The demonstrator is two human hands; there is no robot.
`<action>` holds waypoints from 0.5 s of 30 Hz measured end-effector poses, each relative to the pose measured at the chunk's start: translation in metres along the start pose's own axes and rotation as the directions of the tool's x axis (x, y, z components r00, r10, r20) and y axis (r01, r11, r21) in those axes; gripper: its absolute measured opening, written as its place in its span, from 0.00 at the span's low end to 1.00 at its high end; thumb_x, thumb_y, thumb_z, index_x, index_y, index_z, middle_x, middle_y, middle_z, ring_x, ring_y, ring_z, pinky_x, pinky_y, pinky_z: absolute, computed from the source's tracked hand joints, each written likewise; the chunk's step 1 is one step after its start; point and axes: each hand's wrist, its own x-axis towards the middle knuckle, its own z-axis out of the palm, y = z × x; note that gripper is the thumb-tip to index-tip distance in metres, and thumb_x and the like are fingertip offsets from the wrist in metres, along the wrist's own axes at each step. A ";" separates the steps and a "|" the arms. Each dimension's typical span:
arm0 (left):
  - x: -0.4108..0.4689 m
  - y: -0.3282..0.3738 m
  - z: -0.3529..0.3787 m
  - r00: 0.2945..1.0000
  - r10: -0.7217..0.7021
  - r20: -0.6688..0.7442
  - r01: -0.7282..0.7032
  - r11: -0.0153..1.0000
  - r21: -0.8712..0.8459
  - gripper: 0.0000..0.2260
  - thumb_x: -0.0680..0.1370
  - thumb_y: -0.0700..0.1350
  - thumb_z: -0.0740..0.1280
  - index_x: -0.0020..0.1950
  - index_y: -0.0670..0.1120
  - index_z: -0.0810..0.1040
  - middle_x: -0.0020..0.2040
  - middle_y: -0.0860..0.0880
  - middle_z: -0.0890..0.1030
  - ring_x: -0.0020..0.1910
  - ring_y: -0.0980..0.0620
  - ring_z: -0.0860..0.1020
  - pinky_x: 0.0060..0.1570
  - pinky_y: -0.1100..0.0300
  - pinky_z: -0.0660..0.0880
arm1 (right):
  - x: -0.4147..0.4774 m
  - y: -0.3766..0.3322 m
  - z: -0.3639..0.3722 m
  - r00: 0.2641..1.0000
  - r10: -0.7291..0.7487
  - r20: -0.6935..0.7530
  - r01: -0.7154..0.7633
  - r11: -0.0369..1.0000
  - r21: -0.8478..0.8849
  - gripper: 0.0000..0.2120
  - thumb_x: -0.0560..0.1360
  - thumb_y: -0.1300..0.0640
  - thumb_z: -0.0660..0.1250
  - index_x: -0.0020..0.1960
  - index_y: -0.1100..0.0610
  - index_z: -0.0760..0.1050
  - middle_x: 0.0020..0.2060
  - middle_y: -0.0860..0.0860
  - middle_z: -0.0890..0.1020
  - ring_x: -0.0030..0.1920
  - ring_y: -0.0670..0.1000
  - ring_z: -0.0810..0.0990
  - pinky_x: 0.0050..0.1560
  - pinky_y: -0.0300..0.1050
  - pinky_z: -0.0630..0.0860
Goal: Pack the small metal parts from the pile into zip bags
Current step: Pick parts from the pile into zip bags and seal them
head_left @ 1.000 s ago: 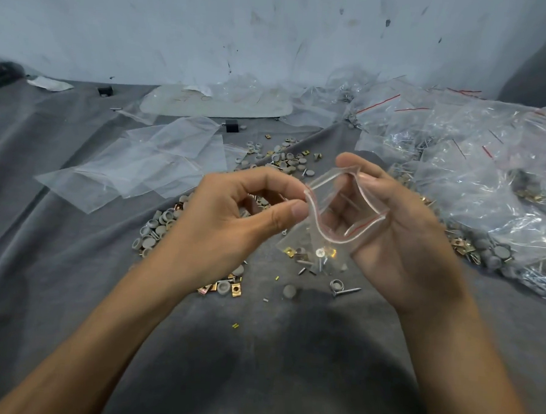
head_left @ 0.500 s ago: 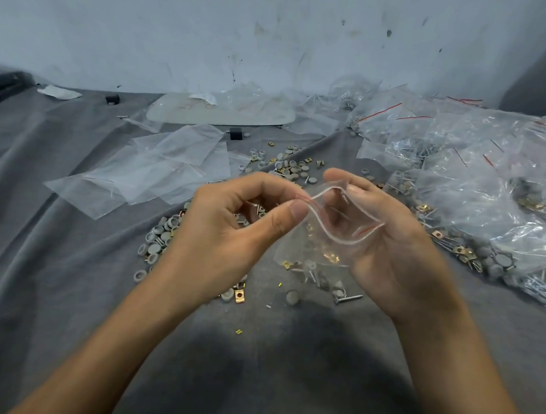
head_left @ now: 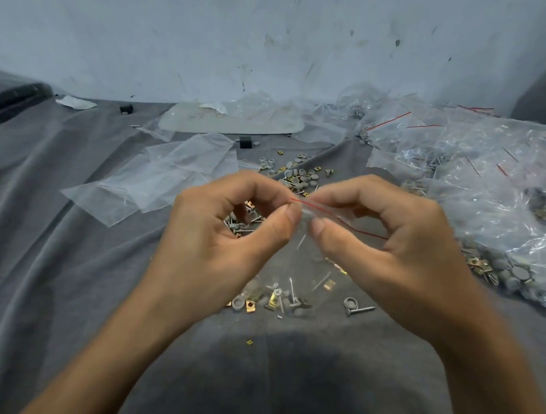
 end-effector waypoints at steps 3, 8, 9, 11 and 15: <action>0.000 0.001 -0.002 1.000 -0.009 0.012 0.010 1.000 -0.016 0.02 0.75 0.43 0.72 0.44 0.50 0.83 0.38 0.56 0.83 0.36 0.63 0.76 0.39 0.70 0.70 | 0.000 -0.004 0.000 0.998 -0.050 -0.047 0.047 0.997 -0.064 0.04 0.74 0.56 0.73 0.47 0.48 0.83 0.40 0.42 0.83 0.45 0.48 0.82 0.45 0.38 0.75; -0.002 0.004 -0.002 0.998 -0.028 0.049 0.031 0.998 -0.059 0.03 0.75 0.42 0.72 0.44 0.51 0.84 0.39 0.56 0.84 0.36 0.62 0.77 0.39 0.66 0.71 | 0.001 -0.009 0.002 0.989 -0.116 -0.086 0.100 0.979 -0.177 0.02 0.73 0.56 0.74 0.42 0.52 0.82 0.38 0.42 0.81 0.42 0.46 0.80 0.45 0.35 0.71; -0.002 0.005 -0.002 0.998 -0.030 0.057 0.034 0.997 -0.066 0.03 0.75 0.42 0.72 0.44 0.51 0.84 0.39 0.56 0.84 0.36 0.61 0.77 0.39 0.65 0.72 | 0.001 -0.010 0.003 0.987 -0.128 -0.093 0.109 0.976 -0.189 0.02 0.72 0.56 0.74 0.41 0.51 0.81 0.38 0.42 0.81 0.42 0.46 0.80 0.45 0.35 0.71; -0.002 0.005 -0.001 0.998 -0.026 0.063 0.031 0.997 -0.071 0.03 0.75 0.42 0.72 0.44 0.50 0.84 0.39 0.55 0.84 0.36 0.59 0.77 0.39 0.63 0.72 | 0.001 -0.012 0.003 0.984 -0.146 -0.106 0.123 0.972 -0.202 0.04 0.72 0.56 0.73 0.40 0.50 0.80 0.37 0.42 0.80 0.41 0.45 0.79 0.45 0.34 0.71; -0.002 0.007 -0.003 0.998 0.004 0.065 -0.001 0.999 -0.054 0.02 0.75 0.42 0.73 0.45 0.49 0.84 0.40 0.53 0.84 0.37 0.58 0.78 0.40 0.63 0.72 | 0.000 -0.014 -0.001 0.983 -0.141 -0.116 0.117 0.974 -0.196 0.04 0.71 0.57 0.74 0.38 0.52 0.80 0.36 0.41 0.80 0.40 0.46 0.79 0.44 0.33 0.70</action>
